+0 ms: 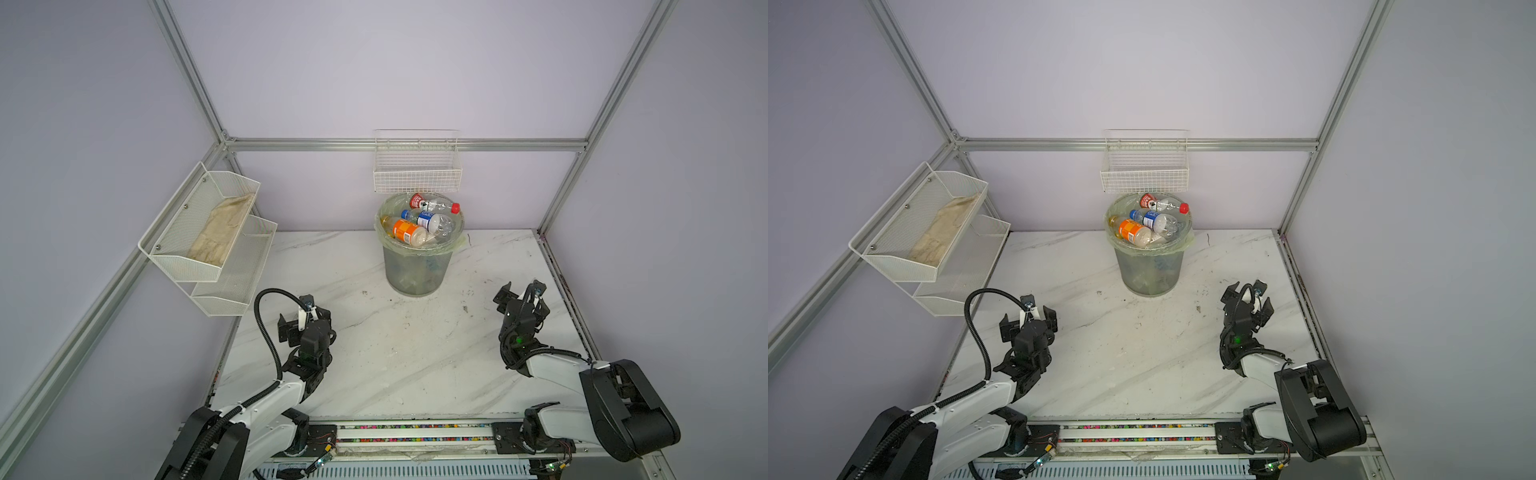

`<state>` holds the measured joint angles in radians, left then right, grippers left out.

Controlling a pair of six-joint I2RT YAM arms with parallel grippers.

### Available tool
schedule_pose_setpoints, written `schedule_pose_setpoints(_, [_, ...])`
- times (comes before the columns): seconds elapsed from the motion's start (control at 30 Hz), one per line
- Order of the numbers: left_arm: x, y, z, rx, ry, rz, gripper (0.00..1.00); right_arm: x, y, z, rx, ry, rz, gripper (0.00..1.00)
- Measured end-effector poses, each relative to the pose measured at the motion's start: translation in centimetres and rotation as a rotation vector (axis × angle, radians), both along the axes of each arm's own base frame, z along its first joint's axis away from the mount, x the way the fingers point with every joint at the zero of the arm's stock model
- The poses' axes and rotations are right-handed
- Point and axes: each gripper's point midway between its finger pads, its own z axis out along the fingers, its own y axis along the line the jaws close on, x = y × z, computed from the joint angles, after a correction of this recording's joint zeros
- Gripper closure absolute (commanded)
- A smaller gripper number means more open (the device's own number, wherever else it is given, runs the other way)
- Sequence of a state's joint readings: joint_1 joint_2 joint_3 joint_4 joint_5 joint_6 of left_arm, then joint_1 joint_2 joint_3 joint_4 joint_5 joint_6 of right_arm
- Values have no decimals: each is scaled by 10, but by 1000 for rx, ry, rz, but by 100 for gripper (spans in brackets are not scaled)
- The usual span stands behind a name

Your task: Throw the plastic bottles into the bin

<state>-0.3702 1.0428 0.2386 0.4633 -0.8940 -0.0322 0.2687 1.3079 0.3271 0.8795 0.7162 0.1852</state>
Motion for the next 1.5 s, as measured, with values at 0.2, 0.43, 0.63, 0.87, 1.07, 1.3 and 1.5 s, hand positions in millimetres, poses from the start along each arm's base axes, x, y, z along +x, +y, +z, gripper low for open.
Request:
schedule_pose_setpoints(0.2, [1,0,0,-3,0,-5,0,4,2,3,-1,-28,8,3])
schedule_pose_setpoints(0.43, [10,-2,4,-4,-39,-10,0,7,3,4,0,-44,16,3])
schedule_pose_setpoints(0.63, [17,-3,-10,32,3,-16,0,10,3,6,5,-68,17,3])
schedule_pose_setpoints(0.87, [22,-2,0,35,-44,-13,0,15,1,-10,-17,-31,15,3])
schedule_pose_setpoints(1.07, [23,-1,11,26,-100,-8,0,20,2,-13,-26,-35,20,5])
schedule_pose_setpoints(1.3, [23,-1,17,27,-132,-9,0,26,5,-10,-44,-58,40,3])
schedule_pose_setpoints(1.5, [23,-1,19,26,-147,-10,0,28,6,-4,-47,-80,62,3])
